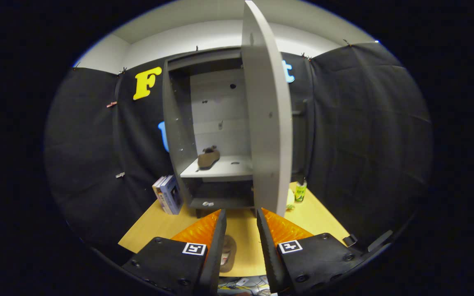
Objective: Open the shoe cabinet door, grab the shoes and put them into the shoe cabinet, then close the shoe cabinet door.
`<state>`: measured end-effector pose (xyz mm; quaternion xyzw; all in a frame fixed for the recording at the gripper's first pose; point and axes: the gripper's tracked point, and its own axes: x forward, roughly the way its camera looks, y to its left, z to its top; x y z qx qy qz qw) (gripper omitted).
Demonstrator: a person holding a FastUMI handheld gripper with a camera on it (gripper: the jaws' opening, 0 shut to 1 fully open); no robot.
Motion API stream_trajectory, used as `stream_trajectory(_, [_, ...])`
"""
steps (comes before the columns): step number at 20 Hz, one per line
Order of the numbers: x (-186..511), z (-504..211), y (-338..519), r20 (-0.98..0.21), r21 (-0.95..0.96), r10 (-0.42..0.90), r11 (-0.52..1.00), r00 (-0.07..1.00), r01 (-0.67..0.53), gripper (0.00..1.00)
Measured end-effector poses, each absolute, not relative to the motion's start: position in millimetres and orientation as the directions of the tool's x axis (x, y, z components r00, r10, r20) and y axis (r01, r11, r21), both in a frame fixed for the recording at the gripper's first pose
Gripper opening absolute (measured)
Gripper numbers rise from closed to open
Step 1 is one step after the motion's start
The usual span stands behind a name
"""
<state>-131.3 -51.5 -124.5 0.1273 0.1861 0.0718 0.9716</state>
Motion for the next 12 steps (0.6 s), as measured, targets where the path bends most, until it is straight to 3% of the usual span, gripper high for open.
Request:
stream_trajectory(2, [-125.0, -160.1, -26.8, -0.394, 0.293, 0.241, 0.948, 0.887, -0.127, 0.6])
stream_trajectory(3, [-120.3, -181.0, -16.4, -0.423, 0.29, 0.251, 0.948, 0.871, -0.132, 0.73])
stream_trajectory(5, [-117.4, -229.3, 0.5, -0.487, 0.268, 0.263, 0.953, 0.833, -0.144, 0.86])
stream_trajectory(9, [-125.5, -320.4, 35.2, -0.595, 0.31, 0.326, 0.936, 0.735, -0.164, 0.98])
stream_trajectory(12, [-127.1, -375.1, 58.2, -0.641, 0.324, 0.35, 0.93, 0.683, -0.172, 0.98])
